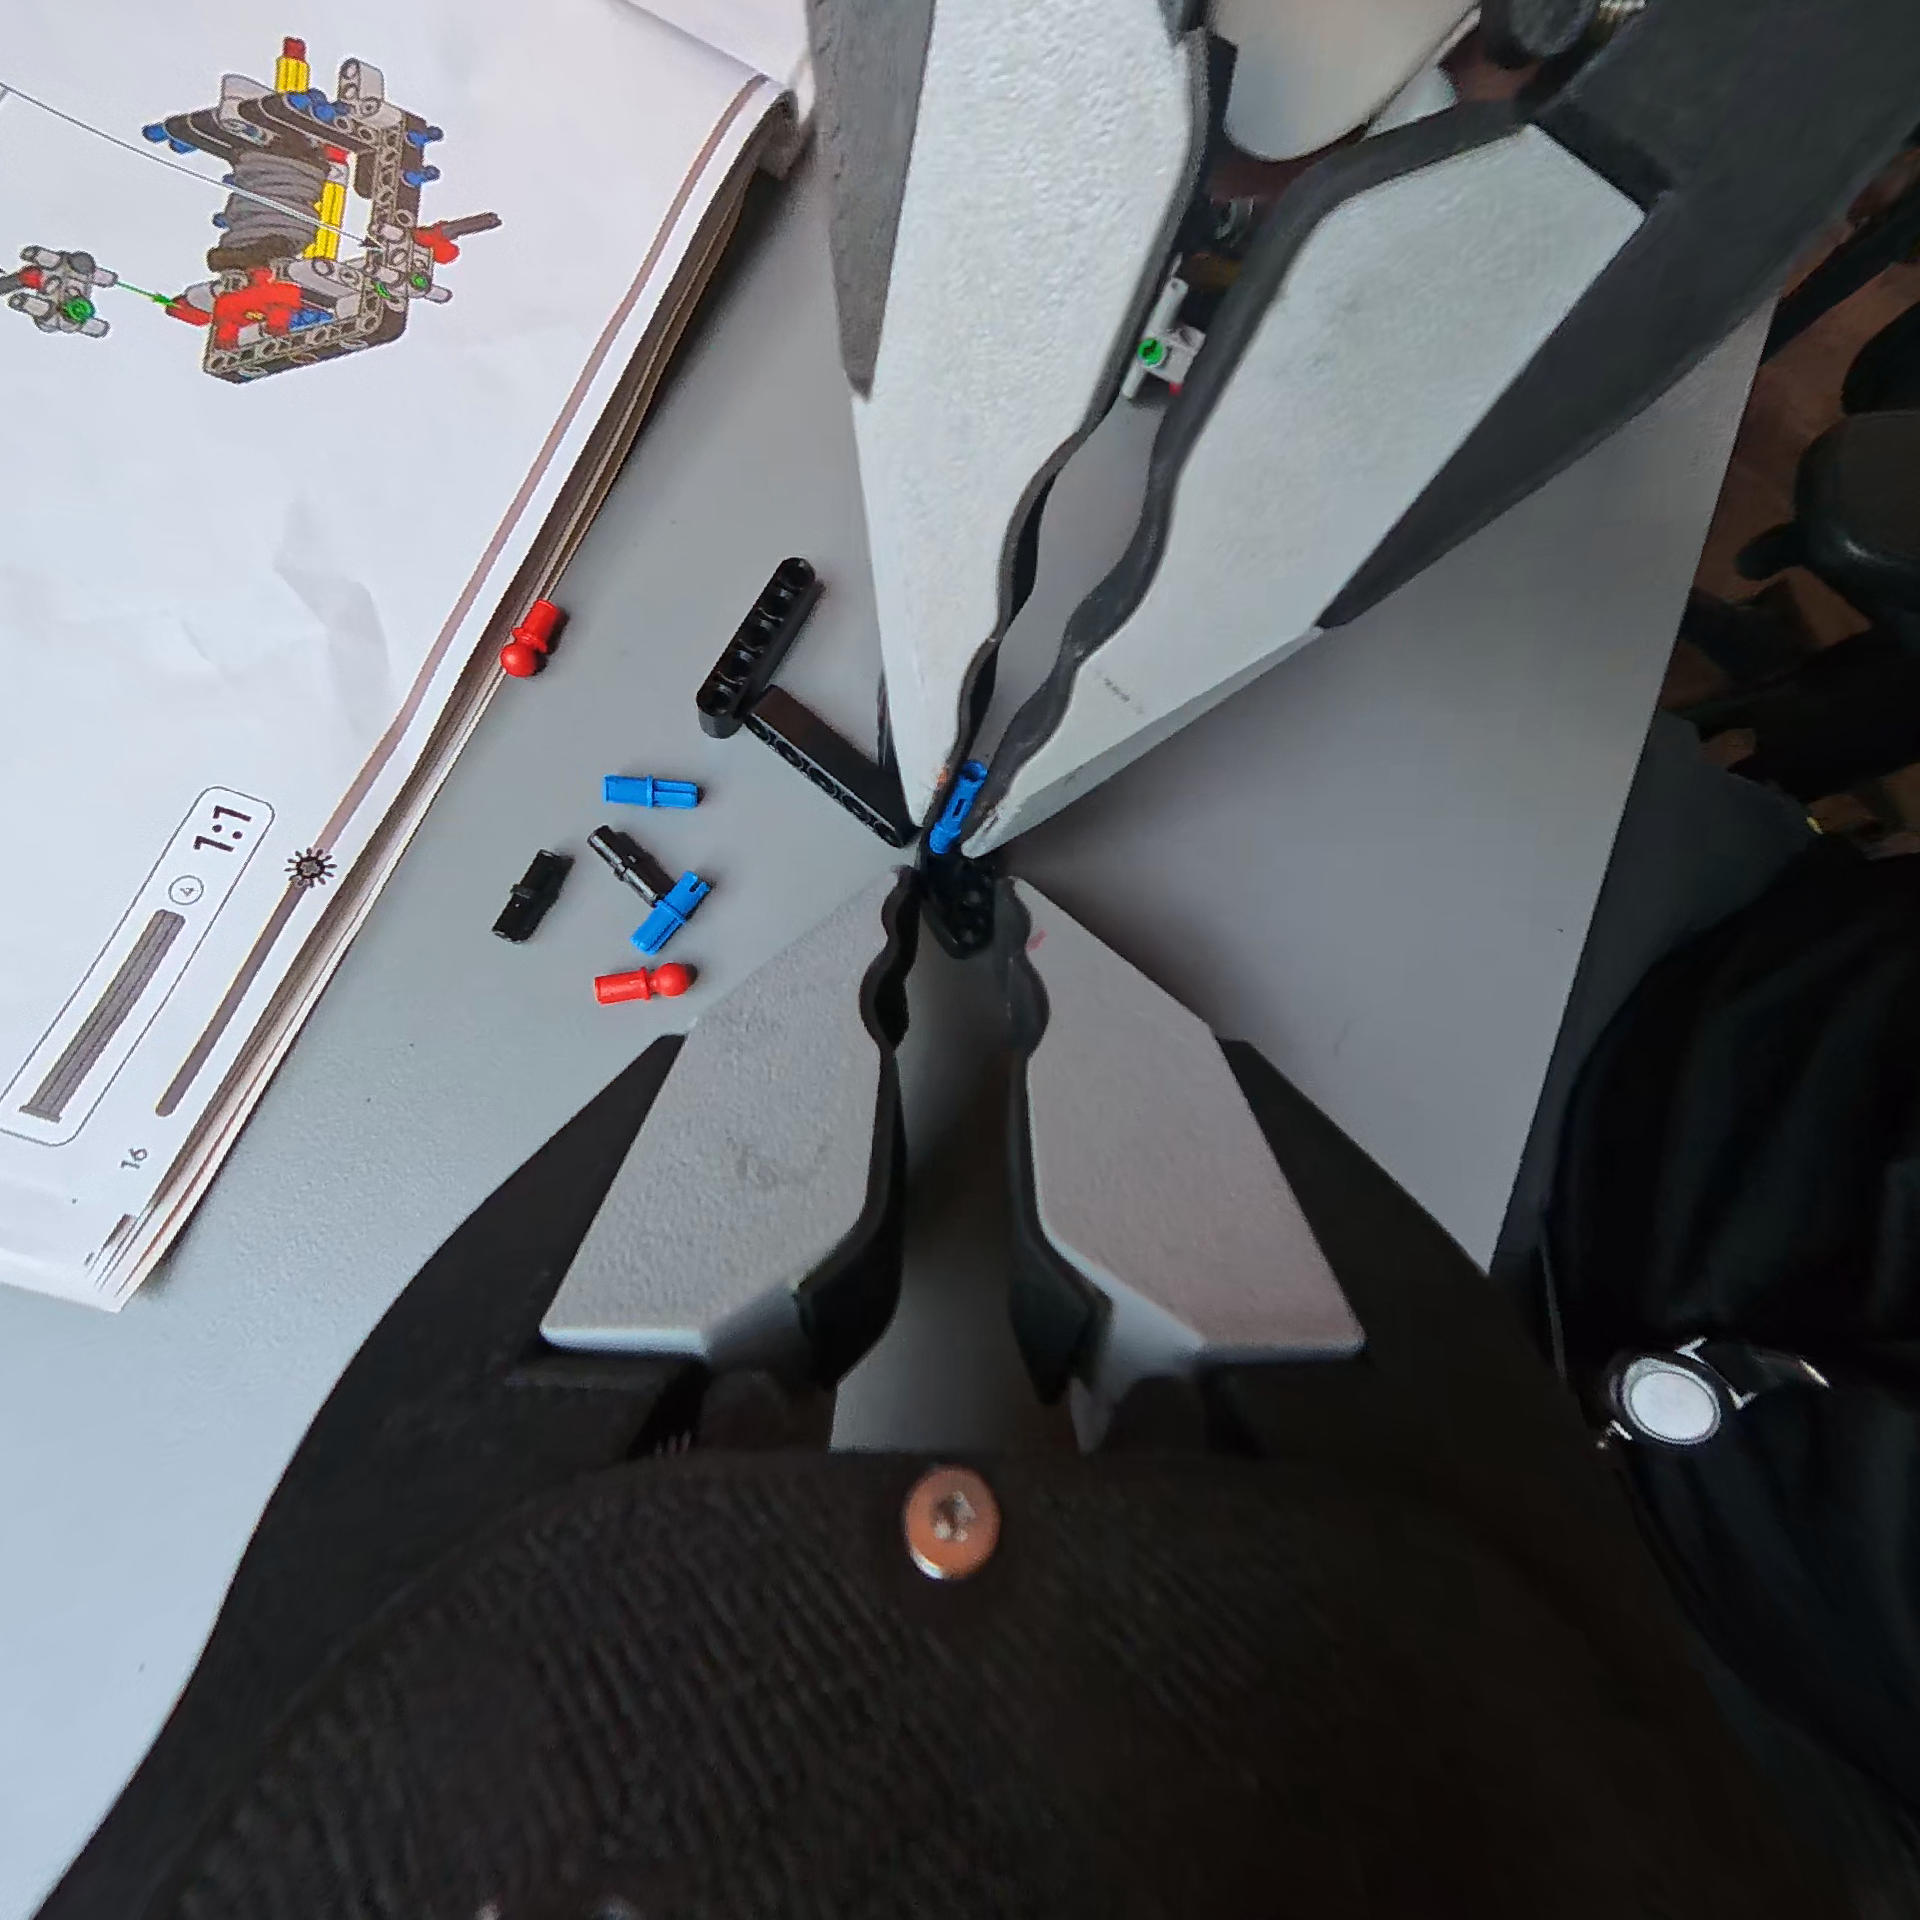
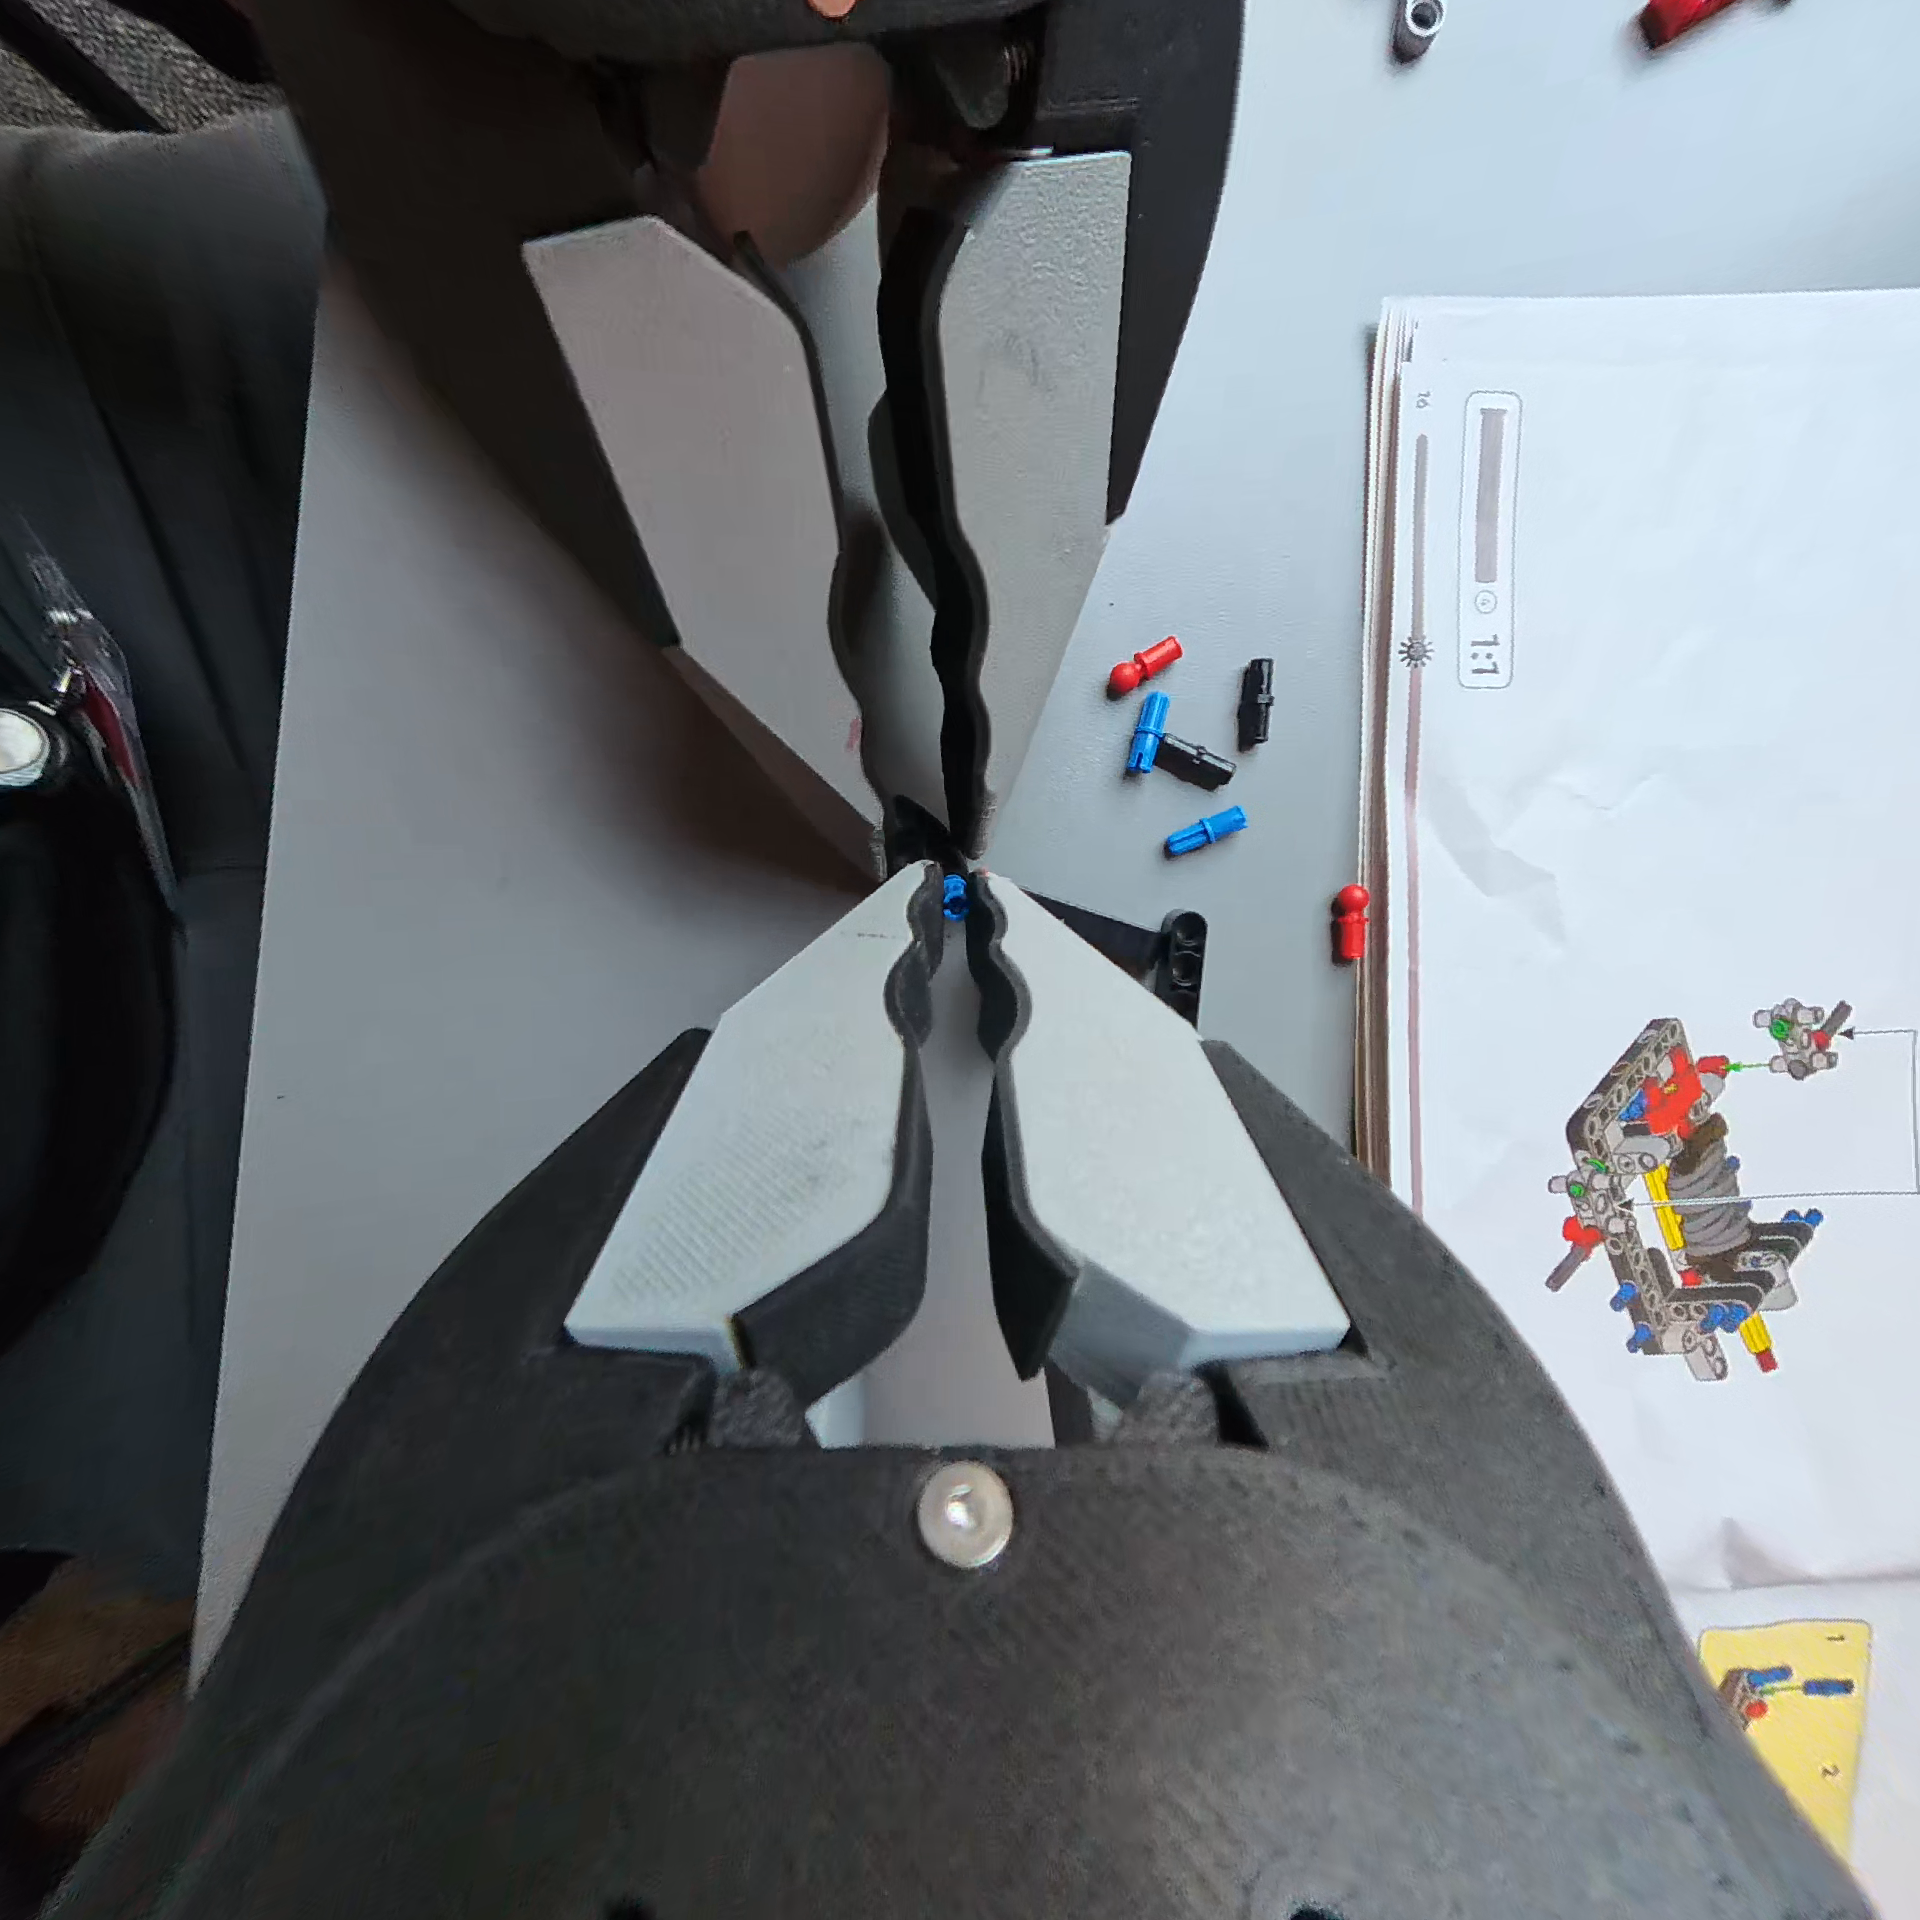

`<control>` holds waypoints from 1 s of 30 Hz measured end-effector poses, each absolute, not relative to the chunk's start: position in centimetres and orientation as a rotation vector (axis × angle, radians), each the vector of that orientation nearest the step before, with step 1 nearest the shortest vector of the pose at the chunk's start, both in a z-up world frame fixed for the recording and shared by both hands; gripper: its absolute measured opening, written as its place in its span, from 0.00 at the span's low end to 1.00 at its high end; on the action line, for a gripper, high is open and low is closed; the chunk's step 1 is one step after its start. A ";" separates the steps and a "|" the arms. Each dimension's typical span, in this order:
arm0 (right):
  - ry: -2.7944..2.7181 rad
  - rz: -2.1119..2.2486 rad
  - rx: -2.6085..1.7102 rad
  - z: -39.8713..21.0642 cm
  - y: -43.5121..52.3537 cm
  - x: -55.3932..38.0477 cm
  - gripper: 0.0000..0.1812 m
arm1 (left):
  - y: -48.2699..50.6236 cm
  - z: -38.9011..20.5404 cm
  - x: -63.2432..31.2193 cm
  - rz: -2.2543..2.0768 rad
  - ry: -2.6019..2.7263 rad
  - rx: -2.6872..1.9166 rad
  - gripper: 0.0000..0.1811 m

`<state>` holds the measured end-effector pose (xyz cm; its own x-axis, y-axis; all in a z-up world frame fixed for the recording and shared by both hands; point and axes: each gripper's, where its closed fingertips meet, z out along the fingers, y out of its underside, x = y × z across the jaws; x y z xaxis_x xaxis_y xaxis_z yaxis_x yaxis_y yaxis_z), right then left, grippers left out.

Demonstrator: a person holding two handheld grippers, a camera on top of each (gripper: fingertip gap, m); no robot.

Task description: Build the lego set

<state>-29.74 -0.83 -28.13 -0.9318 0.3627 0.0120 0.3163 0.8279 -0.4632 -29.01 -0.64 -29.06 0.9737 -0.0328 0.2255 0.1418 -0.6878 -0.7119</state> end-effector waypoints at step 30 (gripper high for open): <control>-2.896 1.008 -0.584 -27.7 -1.5 -29.5 0.03 | -0.4 -29.1 -28.8 -0.304 -0.065 -2.312 0.07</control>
